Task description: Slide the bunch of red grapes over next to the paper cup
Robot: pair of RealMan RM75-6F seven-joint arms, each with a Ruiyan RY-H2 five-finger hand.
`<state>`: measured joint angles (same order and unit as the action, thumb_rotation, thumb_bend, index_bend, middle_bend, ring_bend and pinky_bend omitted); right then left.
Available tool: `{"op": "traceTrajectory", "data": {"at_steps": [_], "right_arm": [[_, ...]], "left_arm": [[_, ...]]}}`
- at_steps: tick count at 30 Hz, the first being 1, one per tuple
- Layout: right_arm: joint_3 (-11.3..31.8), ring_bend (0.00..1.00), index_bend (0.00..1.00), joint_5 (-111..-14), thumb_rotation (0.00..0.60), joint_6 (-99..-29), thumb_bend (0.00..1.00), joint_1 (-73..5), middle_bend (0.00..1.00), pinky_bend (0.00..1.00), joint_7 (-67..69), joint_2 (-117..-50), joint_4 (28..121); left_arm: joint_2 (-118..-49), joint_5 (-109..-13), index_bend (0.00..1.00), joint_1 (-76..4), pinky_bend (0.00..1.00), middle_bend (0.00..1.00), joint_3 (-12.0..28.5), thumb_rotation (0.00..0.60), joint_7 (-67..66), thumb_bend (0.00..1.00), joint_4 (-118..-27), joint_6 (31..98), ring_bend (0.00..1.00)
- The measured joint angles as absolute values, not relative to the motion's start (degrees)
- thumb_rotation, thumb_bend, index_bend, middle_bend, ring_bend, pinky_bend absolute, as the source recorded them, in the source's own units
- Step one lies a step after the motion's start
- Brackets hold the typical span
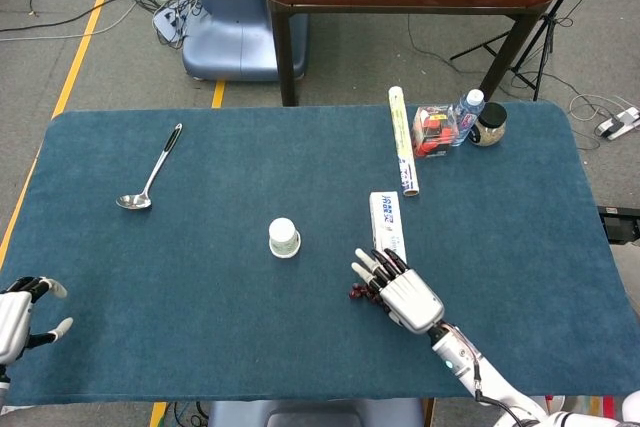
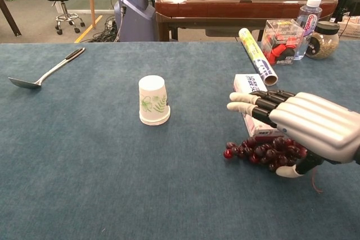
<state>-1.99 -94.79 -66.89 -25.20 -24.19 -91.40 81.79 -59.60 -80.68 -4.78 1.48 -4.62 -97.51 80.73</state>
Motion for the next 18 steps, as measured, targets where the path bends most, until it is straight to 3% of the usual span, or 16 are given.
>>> {"op": "traceTrajectory", "data": {"at_steps": [10,18], "right_arm": [[-2.0,0.00,0.00,-95.4,0.600,-65.2,0.00,-26.6,0.00,0.11,-24.8,-93.4,83.9],[-3.0,0.00,0.00,-94.1,0.600,-64.3,0.00,-26.3,0.00,0.11,-22.9,-90.0,86.7]], "left_arm": [[-59.5,-80.5,0.48,-4.8,0.46,0.43,1.5,0.600,-4.6,0.20,-97.5,80.7,0.32],[-59.5,-80.3,0.48,-4.8,0.46,0.43,1.5,0.600,-4.9,0.20,-97.6,80.6,0.32]]}}
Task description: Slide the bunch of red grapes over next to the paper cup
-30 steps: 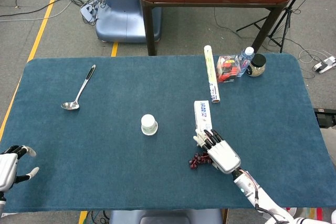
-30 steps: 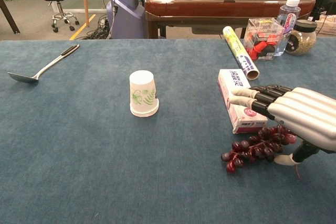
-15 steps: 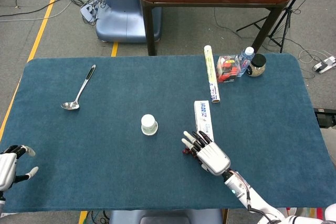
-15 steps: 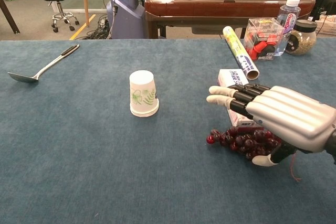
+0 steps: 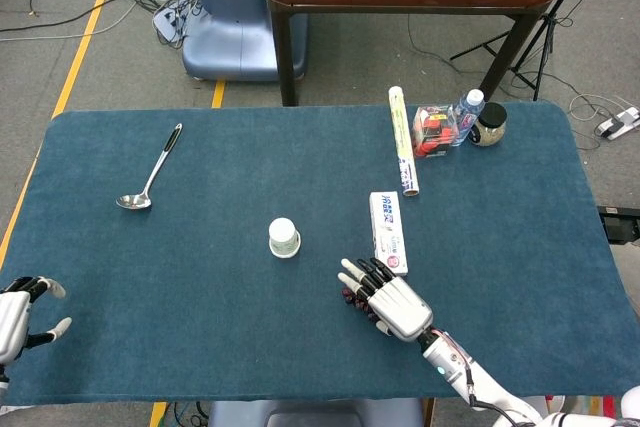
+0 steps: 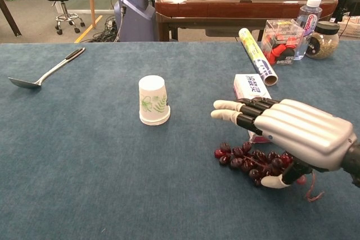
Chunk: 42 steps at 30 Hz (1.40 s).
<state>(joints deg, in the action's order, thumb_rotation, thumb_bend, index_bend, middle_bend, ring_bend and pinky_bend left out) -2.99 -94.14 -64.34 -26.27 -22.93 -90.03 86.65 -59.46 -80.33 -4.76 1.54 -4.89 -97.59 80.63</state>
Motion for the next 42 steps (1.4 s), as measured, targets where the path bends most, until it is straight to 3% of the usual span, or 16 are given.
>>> {"op": "traceTrajectory", "data": {"at_steps": [13,20,30,42], "right_arm": [[-6.0,0.00,0.00,-95.0,0.600,-66.0,0.00,-24.6,0.00,0.11,-18.9,-78.7,94.8],[-6.4,0.00,0.00,-94.7,0.600,-66.7,0.00,-23.5,0.00,0.11,-20.7,-75.8,95.5],[-4.6,0.00,0.00,-91.3,0.600,-66.4,0.00,-22.4,0.00,0.09,-25.2,-76.7,91.5],[-1.9,0.00,0.00,-89.3,0.600,-63.4,0.00,-24.3,0.00,0.09,-25.6,-83.6,86.7]], "left_arm": [[-60.0,-80.5,0.48,-5.0,0.46,0.43,1.3,0.600,-6.3,0.20,-97.7,80.3,0.32],[-60.0,-80.4,0.48,-5.0,0.46,0.43,1.3,0.600,-6.4,0.20,-97.7,80.2,0.32],[-60.0,-80.4,0.48,-5.0,0.46,0.43,1.3,0.600,-6.3,0.20,-97.8,80.2,0.32],[-59.9,-80.2,0.48,-5.0,0.46,0.43,1.4,0.600,-5.8,0.20,-97.8,80.2,0.32]]}}
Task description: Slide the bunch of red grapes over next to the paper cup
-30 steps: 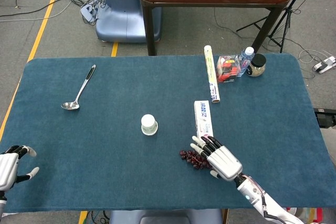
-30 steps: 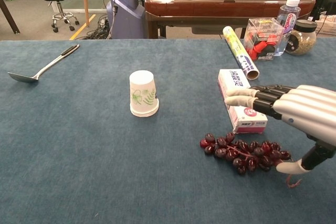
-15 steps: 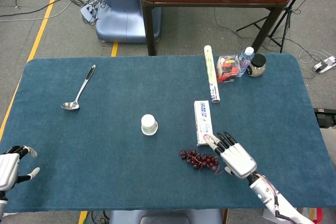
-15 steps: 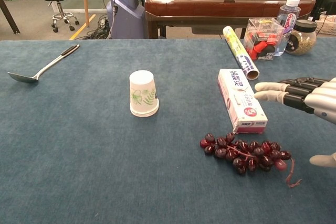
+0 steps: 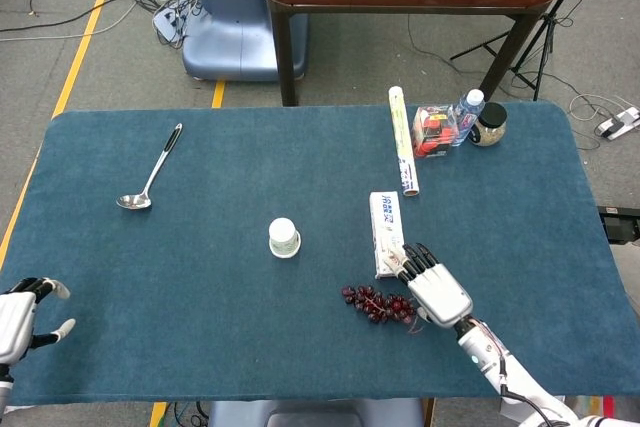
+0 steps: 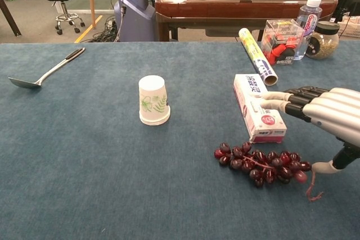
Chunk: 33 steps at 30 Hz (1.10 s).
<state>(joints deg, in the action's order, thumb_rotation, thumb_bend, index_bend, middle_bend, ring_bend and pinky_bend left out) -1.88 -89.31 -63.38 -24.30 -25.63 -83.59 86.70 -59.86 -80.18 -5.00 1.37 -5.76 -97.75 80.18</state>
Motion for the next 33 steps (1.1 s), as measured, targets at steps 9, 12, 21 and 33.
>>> {"op": "traceTrajectory", "data": {"at_steps": [9,12,21,33], "right_arm": [[0.1,0.00,0.00,-89.0,0.600,-61.9,0.00,-26.6,0.00,0.09,-25.8,-89.4,84.2],[0.9,0.00,0.00,-89.0,0.600,-61.8,0.00,-27.5,0.00,0.09,-25.9,-90.7,83.8],[2.2,0.00,0.00,-88.8,0.600,-61.9,0.00,-28.8,0.00,0.09,-26.1,-91.0,84.3],[0.0,0.00,0.00,-90.4,0.600,-63.2,0.00,-27.8,0.02,0.10,-25.3,-79.1,95.3]], "left_arm": [[-59.5,-80.0,0.48,-4.9,0.46,0.43,1.5,0.600,-5.0,0.20,-97.6,80.2,0.32],[-59.5,-80.0,0.48,-4.9,0.46,0.43,1.5,0.600,-4.9,0.20,-97.7,80.2,0.32],[-59.4,-80.0,0.48,-4.9,0.46,0.43,1.5,0.600,-4.8,0.20,-97.7,80.3,0.32],[-59.7,-80.1,0.48,-5.0,0.46,0.43,1.4,0.600,-5.7,0.20,-97.8,80.1,0.32]]}}
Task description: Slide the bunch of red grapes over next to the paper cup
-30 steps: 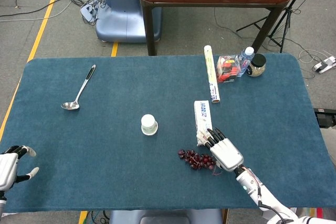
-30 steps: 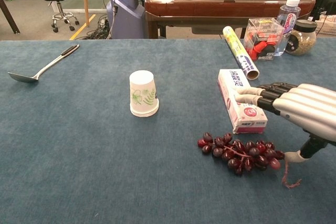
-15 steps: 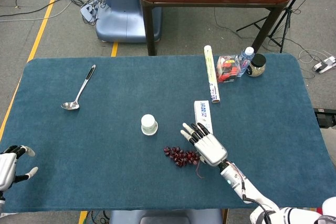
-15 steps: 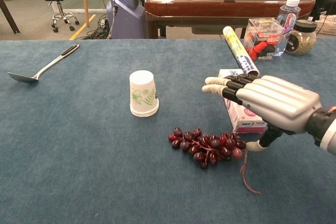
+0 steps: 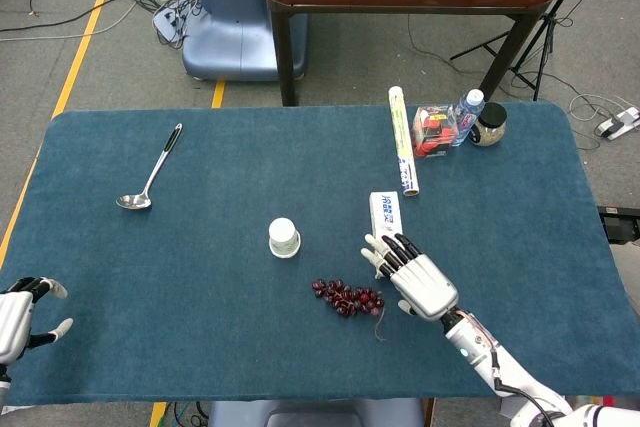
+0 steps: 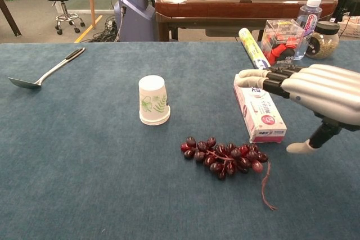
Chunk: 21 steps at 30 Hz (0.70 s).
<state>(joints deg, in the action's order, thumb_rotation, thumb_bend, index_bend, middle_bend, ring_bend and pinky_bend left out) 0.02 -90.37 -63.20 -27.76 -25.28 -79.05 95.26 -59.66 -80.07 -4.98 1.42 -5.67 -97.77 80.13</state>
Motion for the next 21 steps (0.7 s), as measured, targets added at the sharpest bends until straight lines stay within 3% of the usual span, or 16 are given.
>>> {"op": "traceTrajectory", "data": {"at_steps": [8,21], "right_arm": [[-0.9,0.00,0.00,-96.7,0.600,-66.8,0.00,-27.5,0.04,0.12,-29.4,-77.7,95.2],[-1.2,0.00,0.00,-96.9,0.600,-67.8,0.00,-26.8,0.00,0.10,-27.2,-89.4,92.0]], "left_arm": [[-60.0,-80.1,0.48,-5.1,0.46,0.43,1.3,0.600,-6.4,0.20,-97.7,80.0,0.32],[-59.3,-79.6,0.48,-4.8,0.46,0.43,1.7,0.600,-4.9,0.20,-97.8,80.4,0.32]]}}
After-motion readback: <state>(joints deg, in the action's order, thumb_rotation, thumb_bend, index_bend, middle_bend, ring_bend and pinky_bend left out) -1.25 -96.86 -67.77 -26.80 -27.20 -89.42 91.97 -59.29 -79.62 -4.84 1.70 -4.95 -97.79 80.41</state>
